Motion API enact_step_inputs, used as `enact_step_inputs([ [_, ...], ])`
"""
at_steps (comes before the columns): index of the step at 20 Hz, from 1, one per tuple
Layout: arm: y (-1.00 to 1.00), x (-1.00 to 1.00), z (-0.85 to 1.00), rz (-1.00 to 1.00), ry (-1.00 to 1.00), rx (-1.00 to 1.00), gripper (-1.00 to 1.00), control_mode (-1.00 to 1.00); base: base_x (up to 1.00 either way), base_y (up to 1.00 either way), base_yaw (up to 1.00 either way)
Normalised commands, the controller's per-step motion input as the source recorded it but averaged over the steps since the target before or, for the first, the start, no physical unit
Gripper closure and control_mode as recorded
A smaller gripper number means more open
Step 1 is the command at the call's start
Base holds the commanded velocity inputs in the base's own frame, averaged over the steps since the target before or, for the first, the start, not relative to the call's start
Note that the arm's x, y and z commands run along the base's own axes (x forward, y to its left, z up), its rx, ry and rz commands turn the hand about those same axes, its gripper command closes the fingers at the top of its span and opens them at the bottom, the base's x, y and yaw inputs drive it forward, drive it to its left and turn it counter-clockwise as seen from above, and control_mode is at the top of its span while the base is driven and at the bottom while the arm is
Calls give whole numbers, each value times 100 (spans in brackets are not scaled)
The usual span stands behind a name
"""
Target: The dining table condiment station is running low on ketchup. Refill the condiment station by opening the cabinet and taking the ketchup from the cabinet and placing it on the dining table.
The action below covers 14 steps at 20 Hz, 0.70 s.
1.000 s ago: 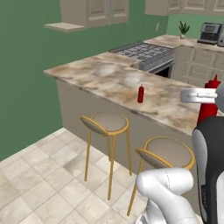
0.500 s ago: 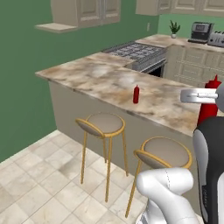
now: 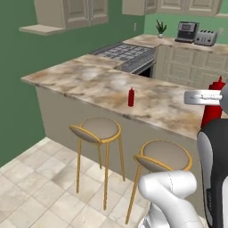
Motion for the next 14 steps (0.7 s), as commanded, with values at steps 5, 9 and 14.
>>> enact_step_inputs([
  [5, 0, 0, 0, 0, 0, 0, 100, 100, 57, 50, -22],
  [9, 0, 0, 0, 0, 0, 0, 100, 100, 52, 69, -25],
  [14, 0, 0, 0, 0, 0, 0, 100, 100, 36, 95, -29],
])
